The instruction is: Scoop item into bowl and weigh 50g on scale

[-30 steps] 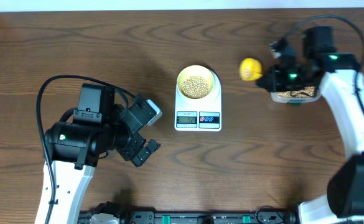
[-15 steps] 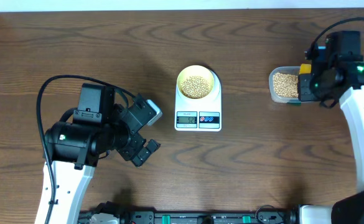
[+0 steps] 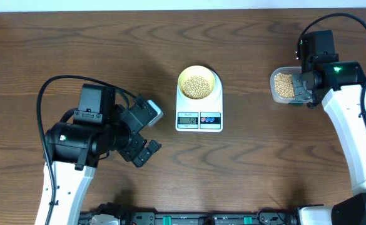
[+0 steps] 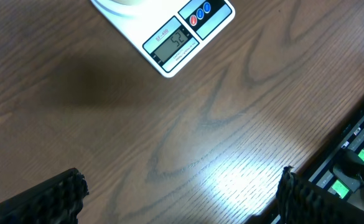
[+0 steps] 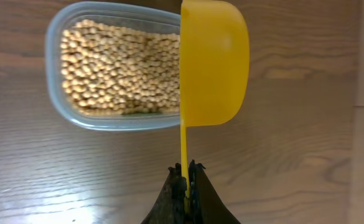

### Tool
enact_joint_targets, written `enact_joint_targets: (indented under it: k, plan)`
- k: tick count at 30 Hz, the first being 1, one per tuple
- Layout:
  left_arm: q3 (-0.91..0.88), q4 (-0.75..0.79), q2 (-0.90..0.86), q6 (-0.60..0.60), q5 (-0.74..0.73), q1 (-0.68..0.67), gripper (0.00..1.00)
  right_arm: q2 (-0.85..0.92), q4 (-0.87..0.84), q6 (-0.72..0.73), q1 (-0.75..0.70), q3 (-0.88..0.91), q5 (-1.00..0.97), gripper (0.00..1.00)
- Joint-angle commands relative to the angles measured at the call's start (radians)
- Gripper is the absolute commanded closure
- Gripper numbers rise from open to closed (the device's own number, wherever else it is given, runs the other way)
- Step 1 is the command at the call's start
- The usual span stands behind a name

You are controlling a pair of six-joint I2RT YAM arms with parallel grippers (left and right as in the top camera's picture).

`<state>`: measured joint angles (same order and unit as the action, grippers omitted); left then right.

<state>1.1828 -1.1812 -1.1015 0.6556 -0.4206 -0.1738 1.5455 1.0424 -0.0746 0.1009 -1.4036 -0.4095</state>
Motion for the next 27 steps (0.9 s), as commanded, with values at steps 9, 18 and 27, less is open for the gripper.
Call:
enact_joint_targets:
  k: [9,18,27]
  plan:
    - [0.013,-0.004,0.005,0.010,-0.016,0.004,0.00,0.002,-0.330,-0.134,0.074,0.005,0.661,0.99]
    - [0.013,-0.004,0.005,0.010,-0.016,0.004,0.00,0.119,-0.465,-0.277,0.277,0.005,0.727,0.99]
    - [0.013,-0.004,0.005,0.010,-0.016,0.004,0.00,0.243,-0.485,-0.432,0.365,0.005,0.717,0.99]
